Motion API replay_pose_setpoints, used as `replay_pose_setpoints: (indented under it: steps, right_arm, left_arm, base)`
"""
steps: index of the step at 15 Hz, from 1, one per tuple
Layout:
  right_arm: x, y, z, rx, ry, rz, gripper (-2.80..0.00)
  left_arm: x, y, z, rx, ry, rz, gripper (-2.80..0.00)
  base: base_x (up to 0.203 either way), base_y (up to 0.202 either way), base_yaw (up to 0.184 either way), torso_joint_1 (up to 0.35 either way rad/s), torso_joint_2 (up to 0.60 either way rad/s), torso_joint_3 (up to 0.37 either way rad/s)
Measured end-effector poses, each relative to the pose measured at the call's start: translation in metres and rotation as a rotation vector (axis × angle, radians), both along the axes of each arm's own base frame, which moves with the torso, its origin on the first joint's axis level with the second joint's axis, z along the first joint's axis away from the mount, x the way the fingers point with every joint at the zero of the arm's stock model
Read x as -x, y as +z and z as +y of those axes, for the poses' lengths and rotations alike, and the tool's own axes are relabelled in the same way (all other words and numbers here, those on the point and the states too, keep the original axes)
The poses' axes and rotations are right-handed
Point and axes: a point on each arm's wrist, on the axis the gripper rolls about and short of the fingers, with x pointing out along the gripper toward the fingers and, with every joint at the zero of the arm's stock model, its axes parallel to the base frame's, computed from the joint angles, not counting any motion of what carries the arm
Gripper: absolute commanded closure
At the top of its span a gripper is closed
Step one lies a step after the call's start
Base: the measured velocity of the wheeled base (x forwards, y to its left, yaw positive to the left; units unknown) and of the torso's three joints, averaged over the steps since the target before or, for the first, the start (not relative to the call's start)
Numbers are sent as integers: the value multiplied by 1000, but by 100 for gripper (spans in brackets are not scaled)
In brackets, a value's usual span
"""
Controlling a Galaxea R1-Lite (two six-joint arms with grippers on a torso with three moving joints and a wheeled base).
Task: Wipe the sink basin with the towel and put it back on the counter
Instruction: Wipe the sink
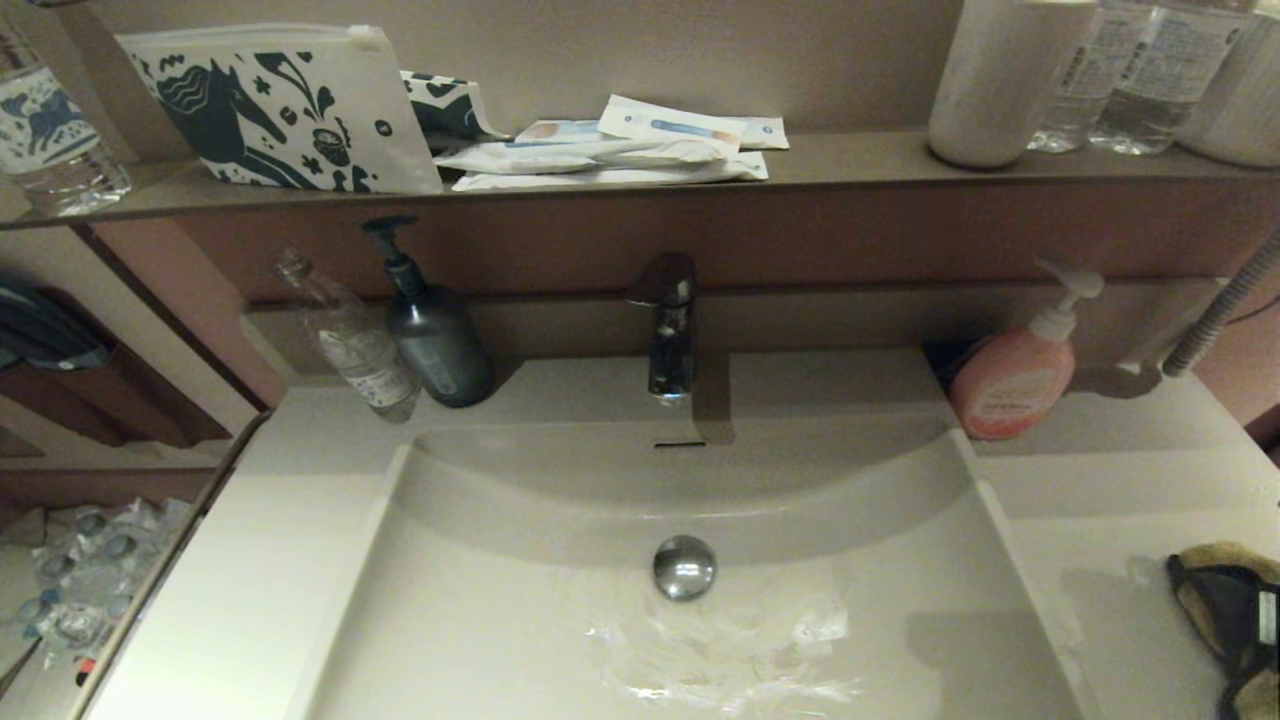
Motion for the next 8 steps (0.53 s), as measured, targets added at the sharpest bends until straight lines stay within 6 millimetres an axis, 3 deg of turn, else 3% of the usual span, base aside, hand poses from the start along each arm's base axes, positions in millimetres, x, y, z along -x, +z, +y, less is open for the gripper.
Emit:
replay_pose_setpoints:
  steps: [4, 8]
  right_arm:
    - [-35, 6, -14, -18, -25, -92, 0]
    - [-64, 18, 3, -62, -8, -158, 0]
  left_arm:
    - [0, 0, 0, 0, 0, 1, 0]
    - [0, 0, 0, 0, 0, 1, 0]
  base:
    - [0, 0, 0, 0, 0, 0]
    - [0, 0, 0, 0, 0, 0]
